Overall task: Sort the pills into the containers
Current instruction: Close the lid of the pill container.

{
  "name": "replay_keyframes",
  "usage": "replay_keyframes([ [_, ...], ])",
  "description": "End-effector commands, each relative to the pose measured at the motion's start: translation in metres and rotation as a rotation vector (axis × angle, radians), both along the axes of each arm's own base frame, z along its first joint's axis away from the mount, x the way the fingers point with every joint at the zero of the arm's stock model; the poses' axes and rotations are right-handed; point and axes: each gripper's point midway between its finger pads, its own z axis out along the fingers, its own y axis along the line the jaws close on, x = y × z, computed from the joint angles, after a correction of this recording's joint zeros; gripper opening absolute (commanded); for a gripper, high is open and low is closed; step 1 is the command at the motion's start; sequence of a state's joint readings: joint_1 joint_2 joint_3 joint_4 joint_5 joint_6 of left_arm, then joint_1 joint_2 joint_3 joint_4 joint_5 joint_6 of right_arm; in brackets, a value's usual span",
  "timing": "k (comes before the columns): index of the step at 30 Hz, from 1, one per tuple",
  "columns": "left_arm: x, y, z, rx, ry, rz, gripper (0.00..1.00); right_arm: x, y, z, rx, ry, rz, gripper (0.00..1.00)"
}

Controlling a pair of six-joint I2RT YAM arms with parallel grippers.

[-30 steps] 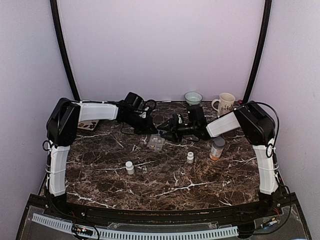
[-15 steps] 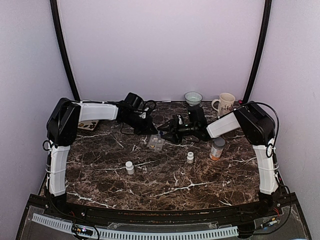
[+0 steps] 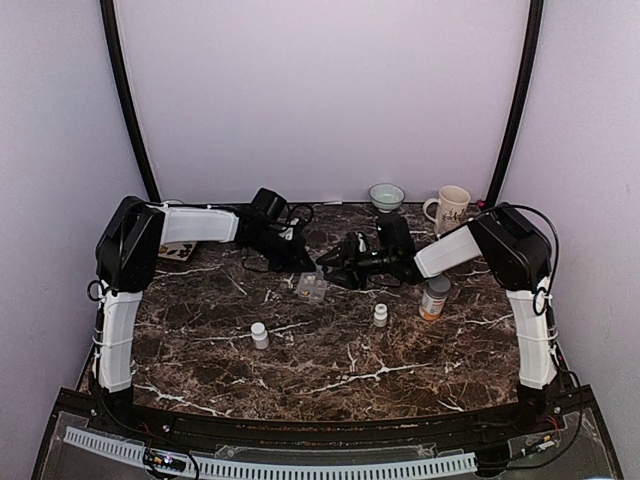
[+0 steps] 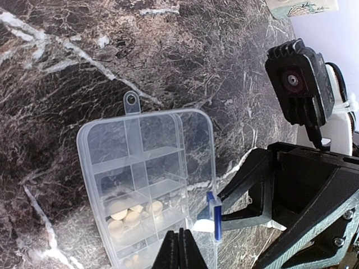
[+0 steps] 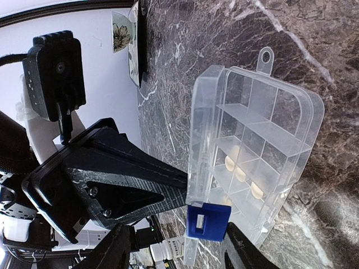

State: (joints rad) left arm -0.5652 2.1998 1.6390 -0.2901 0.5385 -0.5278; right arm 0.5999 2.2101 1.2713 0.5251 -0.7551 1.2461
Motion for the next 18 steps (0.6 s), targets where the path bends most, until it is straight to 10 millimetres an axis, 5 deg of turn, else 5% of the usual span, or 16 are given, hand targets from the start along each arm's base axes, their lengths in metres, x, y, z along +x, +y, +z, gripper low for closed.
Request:
replay_keyframes([
  [1,-0.0071,0.0011,-0.0069,0.029,0.017,-0.018,0.04,0.0072,-0.0048,0.0296,0.036,-0.087,-0.026,0.56],
  [18,-0.0095,-0.0007,-0.0103,0.038,0.019,-0.025,0.04,0.0059,-0.0098,0.0289,0.015,-0.092,-0.036,0.56],
])
